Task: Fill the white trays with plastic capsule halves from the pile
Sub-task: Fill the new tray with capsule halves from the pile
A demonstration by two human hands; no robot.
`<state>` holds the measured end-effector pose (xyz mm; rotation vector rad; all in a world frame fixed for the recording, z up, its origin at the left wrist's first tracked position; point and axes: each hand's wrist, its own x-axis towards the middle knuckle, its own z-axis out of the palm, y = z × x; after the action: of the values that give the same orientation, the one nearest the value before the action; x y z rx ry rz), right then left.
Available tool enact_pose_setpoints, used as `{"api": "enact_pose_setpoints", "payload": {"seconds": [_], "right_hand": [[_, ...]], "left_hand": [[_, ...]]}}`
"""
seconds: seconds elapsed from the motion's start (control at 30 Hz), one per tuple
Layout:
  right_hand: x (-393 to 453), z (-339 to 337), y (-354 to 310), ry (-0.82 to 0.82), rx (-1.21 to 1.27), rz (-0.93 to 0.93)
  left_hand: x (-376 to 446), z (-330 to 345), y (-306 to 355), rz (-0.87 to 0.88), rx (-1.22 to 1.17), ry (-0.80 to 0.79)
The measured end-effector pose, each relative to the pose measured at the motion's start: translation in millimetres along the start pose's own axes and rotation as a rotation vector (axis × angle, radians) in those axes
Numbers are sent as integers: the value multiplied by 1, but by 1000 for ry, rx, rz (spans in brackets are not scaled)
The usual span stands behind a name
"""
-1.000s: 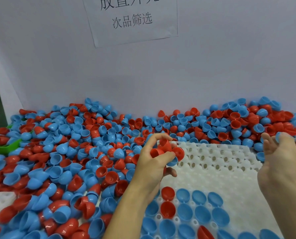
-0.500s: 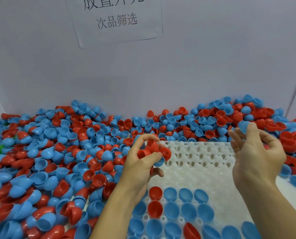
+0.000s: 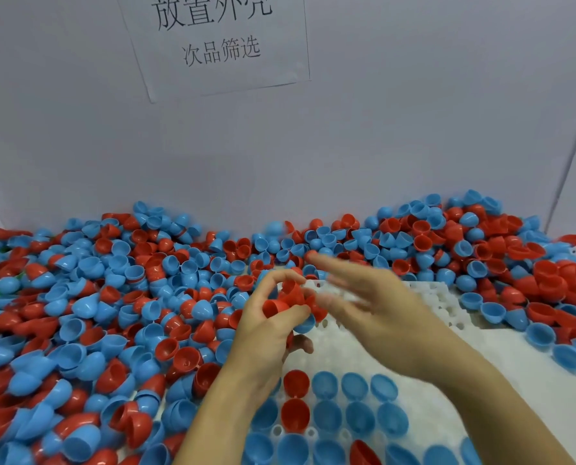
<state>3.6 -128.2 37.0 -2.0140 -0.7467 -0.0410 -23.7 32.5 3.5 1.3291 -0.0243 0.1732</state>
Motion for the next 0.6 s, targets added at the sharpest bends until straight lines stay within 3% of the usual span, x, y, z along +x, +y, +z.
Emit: {"api": "enact_pose_setpoints", "payload": {"seconds": [0.03,0.13,0.23,0.47,0.6], "right_hand": [[0,4,1,-43,-21,-24],[-6,-1,11,222,-51,17],[-7,-10,21,342,-60,85],[-5,11,17,208,134,86],[-5,10,19,231,135,112]], "left_hand": [[0,0,1,3,-6,-5],[1,-3,0,9,-8,5],[1,-3,-1,6,12,5],[-2,-2,0,8,76,-204],[-4,-1,0,22,92,-249]]}}
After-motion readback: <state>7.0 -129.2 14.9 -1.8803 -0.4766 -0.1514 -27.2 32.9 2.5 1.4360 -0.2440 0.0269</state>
